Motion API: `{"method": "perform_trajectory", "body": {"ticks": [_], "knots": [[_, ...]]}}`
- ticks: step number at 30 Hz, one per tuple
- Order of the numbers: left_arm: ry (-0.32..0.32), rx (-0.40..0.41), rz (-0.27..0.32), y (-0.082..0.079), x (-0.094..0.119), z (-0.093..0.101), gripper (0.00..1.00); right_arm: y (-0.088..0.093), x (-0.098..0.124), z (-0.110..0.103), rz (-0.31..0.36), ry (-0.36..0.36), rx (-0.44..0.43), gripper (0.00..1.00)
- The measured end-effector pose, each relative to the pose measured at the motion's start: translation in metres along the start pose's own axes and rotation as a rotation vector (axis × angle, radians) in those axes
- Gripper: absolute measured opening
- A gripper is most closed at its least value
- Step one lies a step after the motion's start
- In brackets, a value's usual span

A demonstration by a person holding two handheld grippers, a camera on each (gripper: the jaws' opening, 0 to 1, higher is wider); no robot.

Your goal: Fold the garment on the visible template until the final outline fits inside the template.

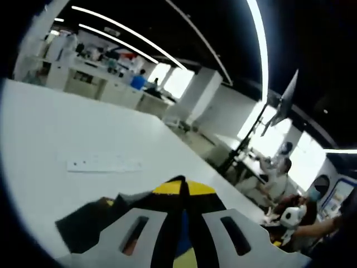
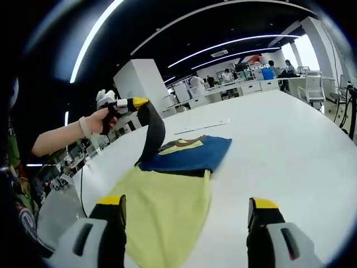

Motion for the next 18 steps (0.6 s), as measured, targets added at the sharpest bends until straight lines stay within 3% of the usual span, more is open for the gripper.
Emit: {"method": "perform_trajectory", "body": {"ticks": [8,11,14,18], "knots": [[0.065,0.025,-0.096,0.053,-0.044,0.026,0.0,0.002,0.003,0.008,-0.008,0.017,-0.007,0.9],[0.067,0.04,-0.132,0.073,-0.055,0.028,0.0,0.003,0.004,0.01,-0.011,0.021,-0.01,0.9],[0.072,0.045,-0.203,0.104,-0.065,0.03,0.0,0.004,0.007,0.013,-0.01,0.032,-0.019,0.9],[0.071,0.054,-0.242,0.124,-0.071,0.029,0.0,0.008,0.009,0.015,-0.012,0.04,-0.029,0.9]]}}
Point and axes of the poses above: the point that each gripper's makers call its tool centre point, and the gripper's own axes: x roughly backward along the fingers, z roughly to its right, y roughly out of its underside, the point moved 2 cm from there along x, roughly backward along the fingers, and after that the axes turned 5 degrees about z, right-handed, at the moved point
